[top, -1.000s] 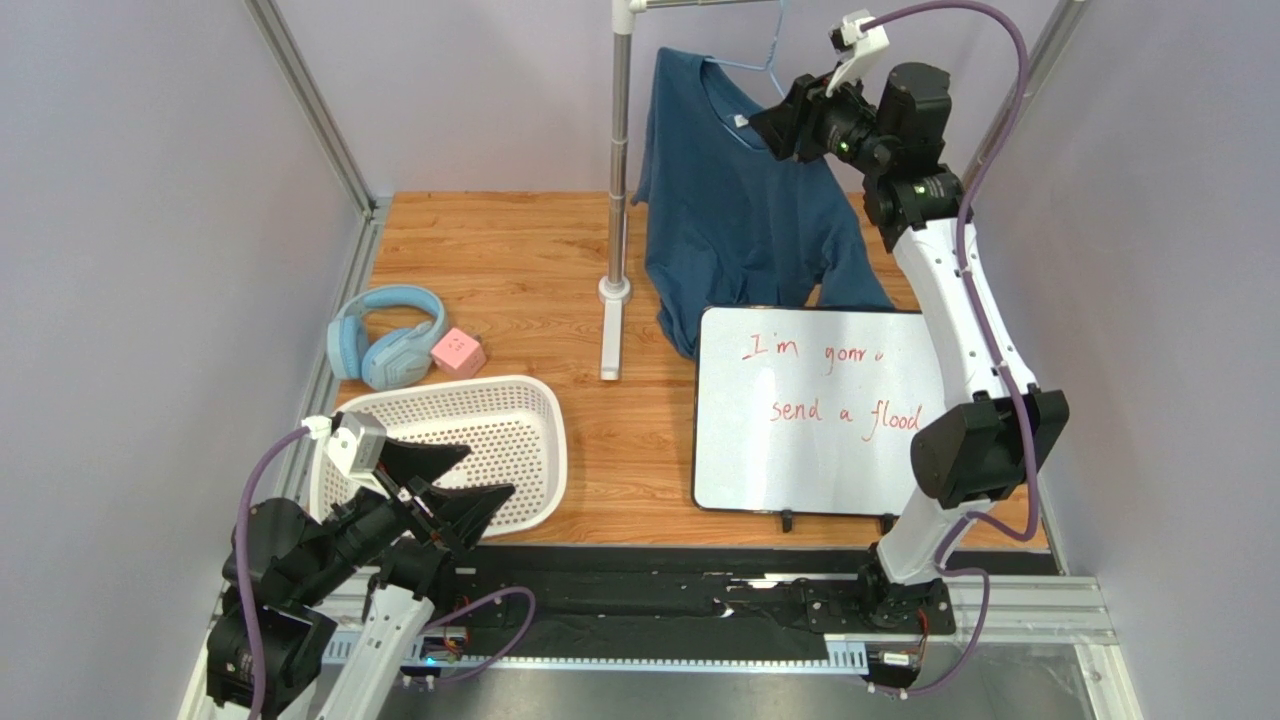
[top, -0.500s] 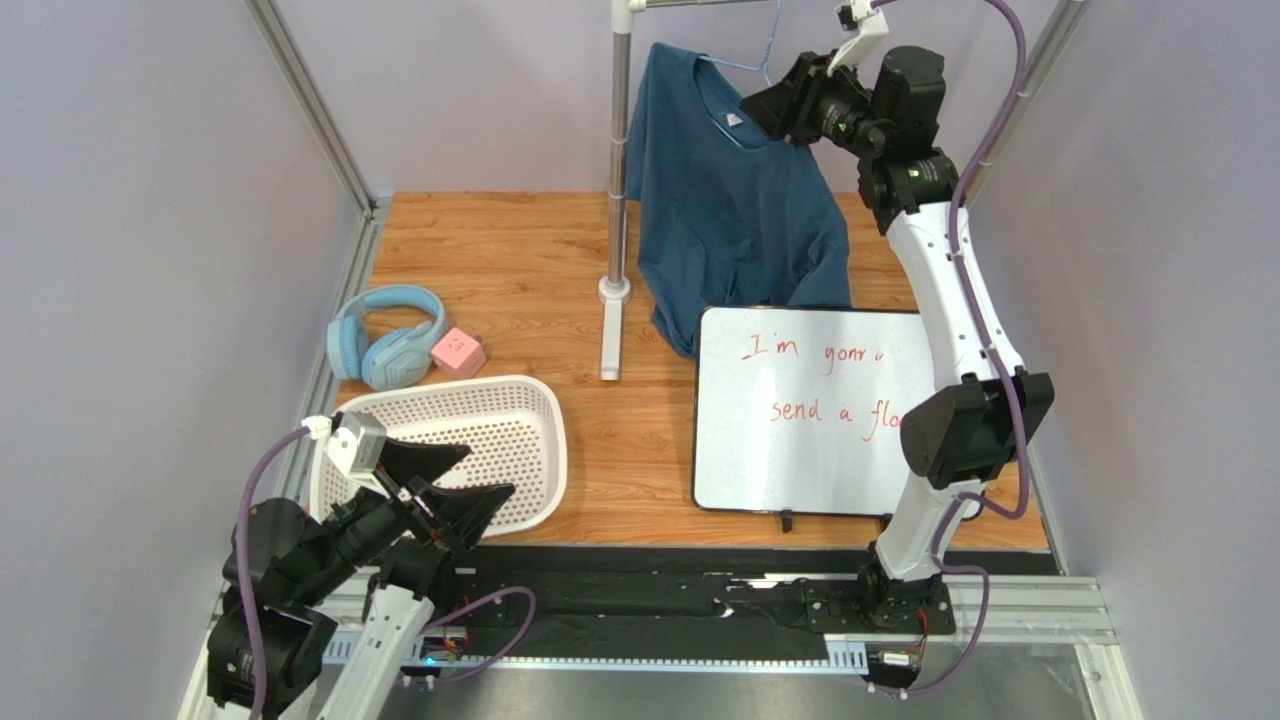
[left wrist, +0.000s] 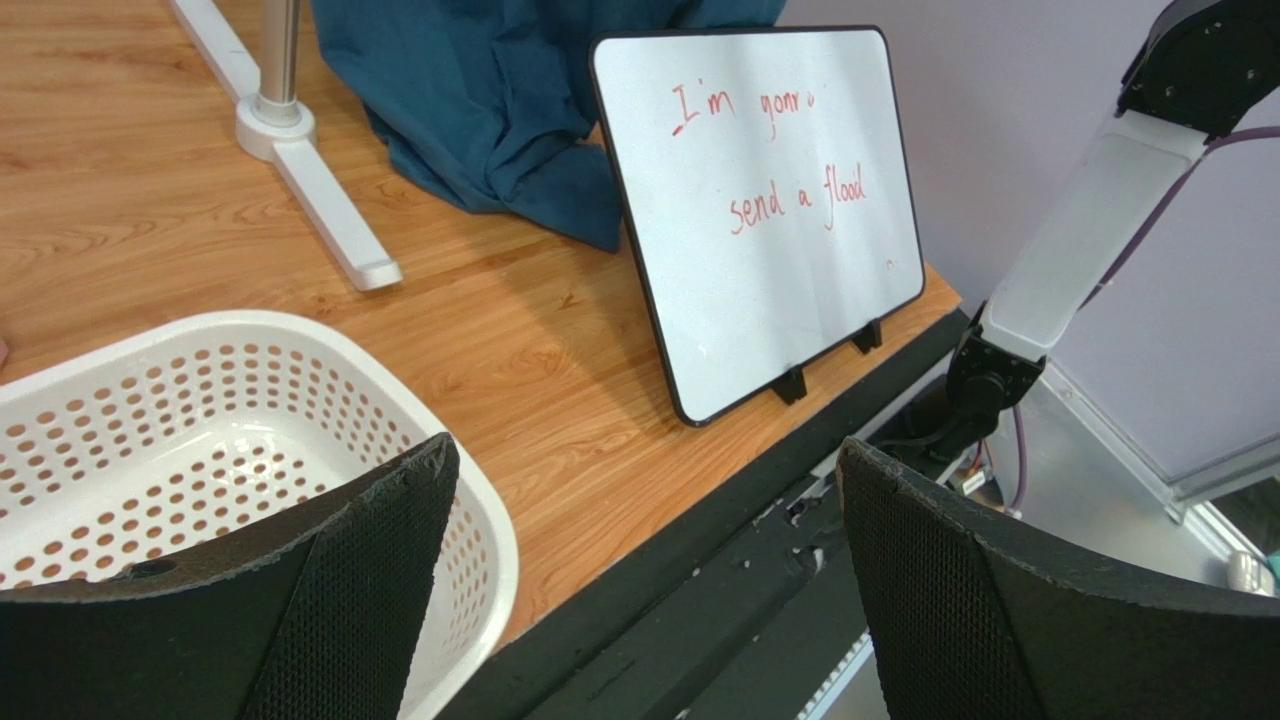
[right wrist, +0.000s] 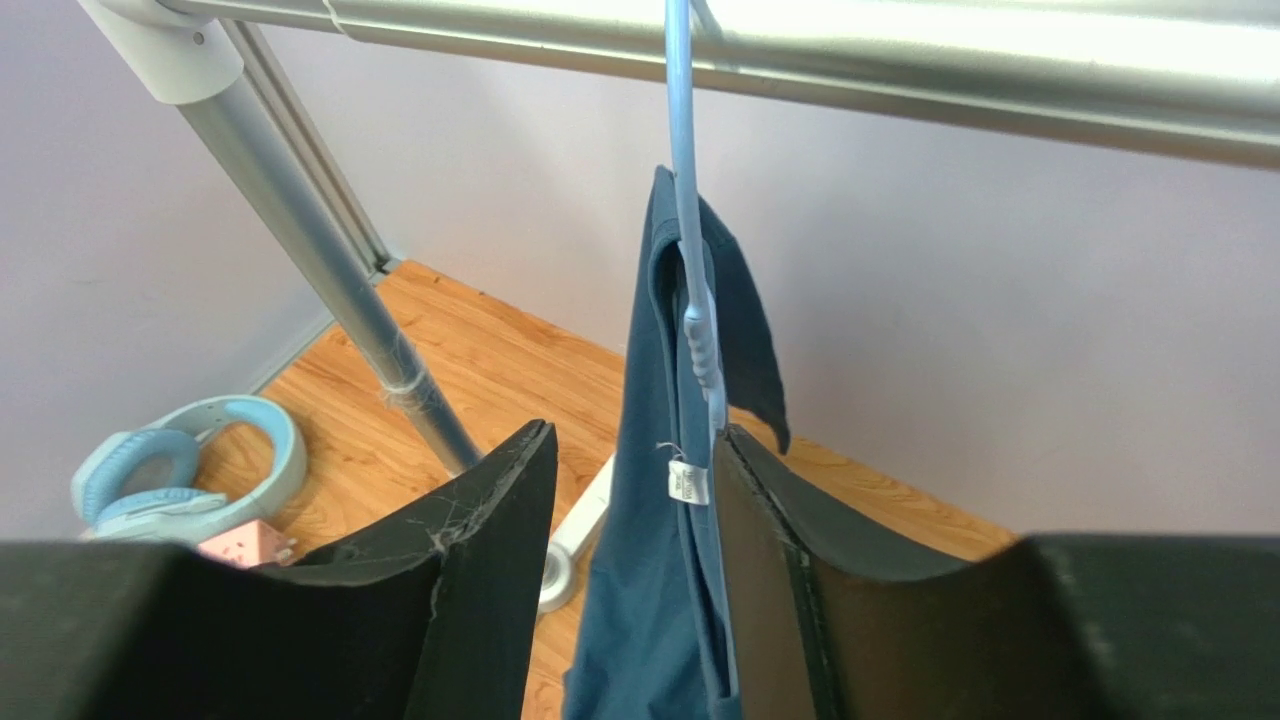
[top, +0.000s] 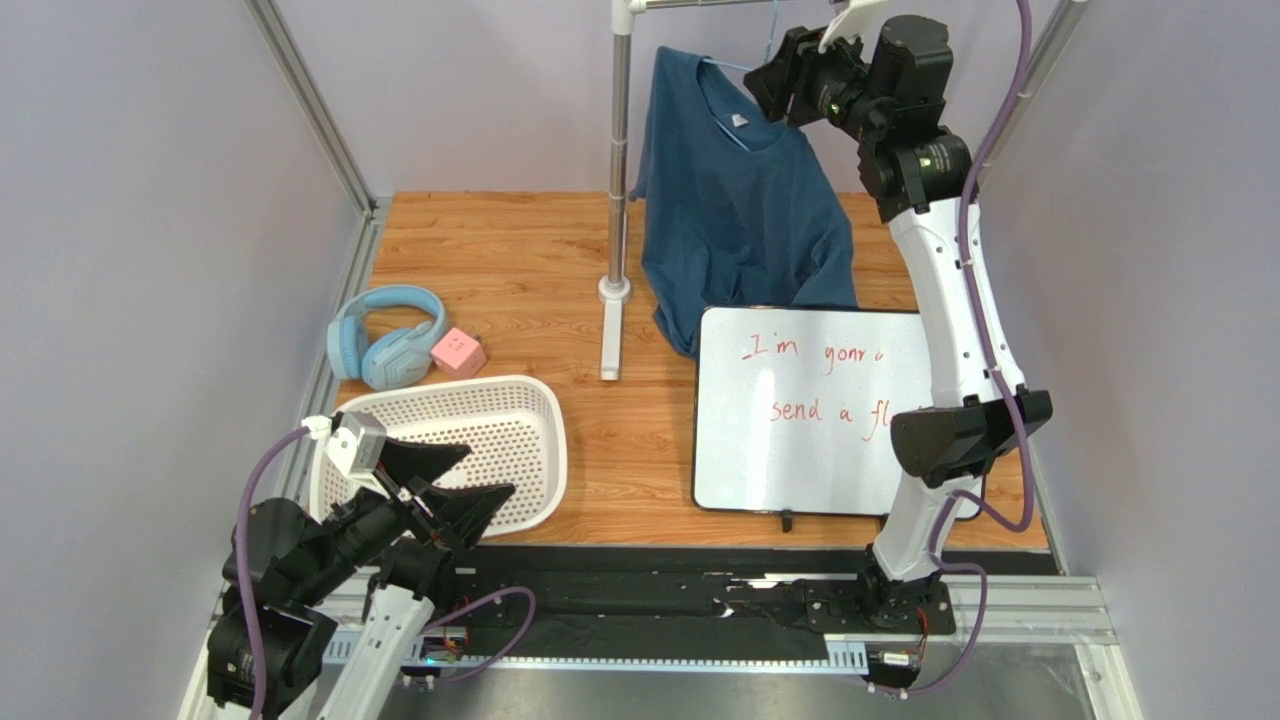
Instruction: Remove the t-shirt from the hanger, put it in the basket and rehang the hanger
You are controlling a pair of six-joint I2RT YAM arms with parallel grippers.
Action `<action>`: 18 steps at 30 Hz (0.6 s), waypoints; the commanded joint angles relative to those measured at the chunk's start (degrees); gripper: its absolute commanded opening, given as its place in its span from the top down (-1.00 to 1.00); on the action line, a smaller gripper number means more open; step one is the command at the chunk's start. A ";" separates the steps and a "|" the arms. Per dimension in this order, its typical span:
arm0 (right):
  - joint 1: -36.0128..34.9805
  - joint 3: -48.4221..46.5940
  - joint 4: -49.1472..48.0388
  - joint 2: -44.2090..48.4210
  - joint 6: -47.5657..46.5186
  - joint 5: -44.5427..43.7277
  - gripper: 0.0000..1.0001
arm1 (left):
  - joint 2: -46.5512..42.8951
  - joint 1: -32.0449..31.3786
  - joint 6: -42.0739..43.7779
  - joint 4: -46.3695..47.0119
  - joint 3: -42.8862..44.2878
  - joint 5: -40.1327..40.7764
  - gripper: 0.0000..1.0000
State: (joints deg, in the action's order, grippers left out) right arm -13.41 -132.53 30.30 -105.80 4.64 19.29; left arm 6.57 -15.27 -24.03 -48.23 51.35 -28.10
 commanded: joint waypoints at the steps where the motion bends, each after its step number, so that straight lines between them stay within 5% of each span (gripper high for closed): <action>1: -1.18 -3.18 3.36 -1.69 -6.47 -2.59 0.07 | -0.24 0.41 0.92 1.47 -0.02 -1.08 -0.99; 11: -4.96 -4.41 4.59 -3.36 -12.99 -11.11 0.04 | -0.24 0.50 1.09 1.38 -0.02 -1.17 -0.99; 18: -4.87 0.60 5.38 3.40 -12.20 -16.04 -0.24 | -0.06 0.50 1.09 1.29 -0.02 -1.43 -0.99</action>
State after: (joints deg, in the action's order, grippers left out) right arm -18.57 -133.82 36.29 -108.84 -6.52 7.49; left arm 6.57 -15.22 -23.88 -48.16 51.35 -28.49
